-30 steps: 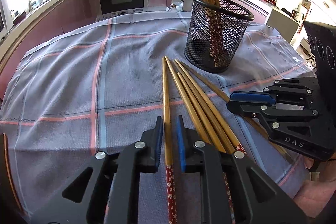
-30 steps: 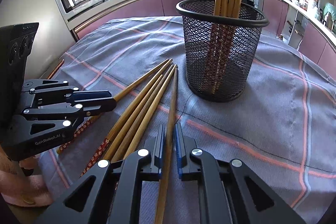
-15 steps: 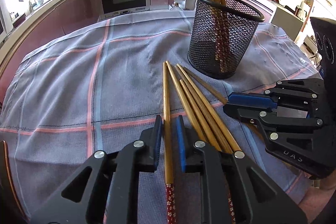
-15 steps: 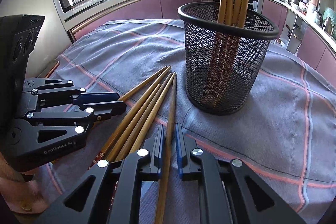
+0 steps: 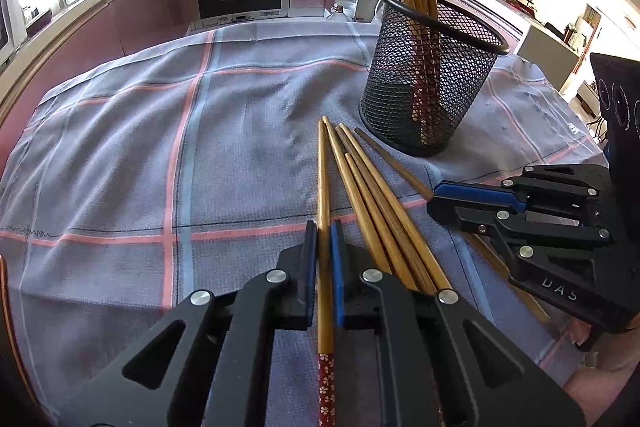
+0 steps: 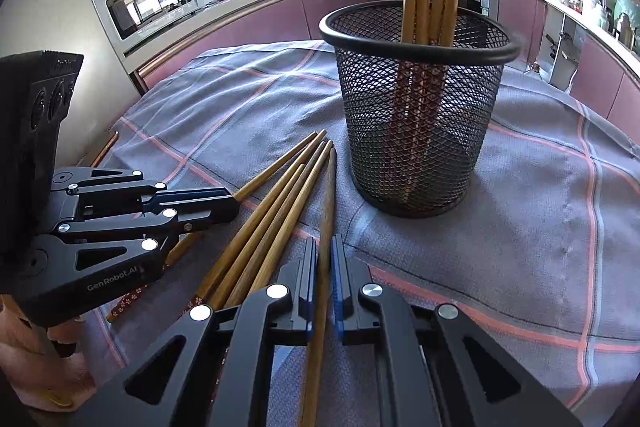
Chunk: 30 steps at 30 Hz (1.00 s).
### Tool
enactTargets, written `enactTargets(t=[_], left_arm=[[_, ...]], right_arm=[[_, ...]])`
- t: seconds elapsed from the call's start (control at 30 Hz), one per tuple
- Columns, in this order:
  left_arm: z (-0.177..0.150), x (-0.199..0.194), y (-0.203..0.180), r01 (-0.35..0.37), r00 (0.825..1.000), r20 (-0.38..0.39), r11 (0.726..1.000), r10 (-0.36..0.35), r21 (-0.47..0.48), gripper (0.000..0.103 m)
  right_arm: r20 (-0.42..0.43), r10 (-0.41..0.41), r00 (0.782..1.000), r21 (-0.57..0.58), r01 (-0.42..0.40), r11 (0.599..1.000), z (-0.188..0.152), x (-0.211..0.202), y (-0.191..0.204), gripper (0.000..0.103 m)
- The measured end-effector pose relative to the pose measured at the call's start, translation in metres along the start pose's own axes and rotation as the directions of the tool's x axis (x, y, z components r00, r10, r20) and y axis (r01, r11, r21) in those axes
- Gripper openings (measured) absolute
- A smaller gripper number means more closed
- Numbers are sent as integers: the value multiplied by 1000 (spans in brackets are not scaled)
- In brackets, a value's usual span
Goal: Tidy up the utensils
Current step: 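Close the left tool on one bamboo chopstick while the right tool grasps another, then lift the left tool's chopstick upright toward the cup while the right tool lifts its chopstick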
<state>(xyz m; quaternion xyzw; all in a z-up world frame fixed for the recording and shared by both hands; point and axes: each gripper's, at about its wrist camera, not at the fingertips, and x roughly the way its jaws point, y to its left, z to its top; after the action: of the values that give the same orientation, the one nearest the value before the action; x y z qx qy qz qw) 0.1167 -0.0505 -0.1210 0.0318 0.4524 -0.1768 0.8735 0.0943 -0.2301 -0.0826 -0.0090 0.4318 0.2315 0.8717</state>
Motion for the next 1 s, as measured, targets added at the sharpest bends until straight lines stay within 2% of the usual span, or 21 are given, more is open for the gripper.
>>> enactTargets(t=[0.57,1.0], left_arm=[[5,-42,-2,32,996,86,999,-31,-5,8],[8,-85,-3,57,983,176,998,-57,3,8]], right_arm=[[96,103,990,-5,-103,995,2,-38,2,5],[186,121,975,-4,-123,992,11,-68,2,5]])
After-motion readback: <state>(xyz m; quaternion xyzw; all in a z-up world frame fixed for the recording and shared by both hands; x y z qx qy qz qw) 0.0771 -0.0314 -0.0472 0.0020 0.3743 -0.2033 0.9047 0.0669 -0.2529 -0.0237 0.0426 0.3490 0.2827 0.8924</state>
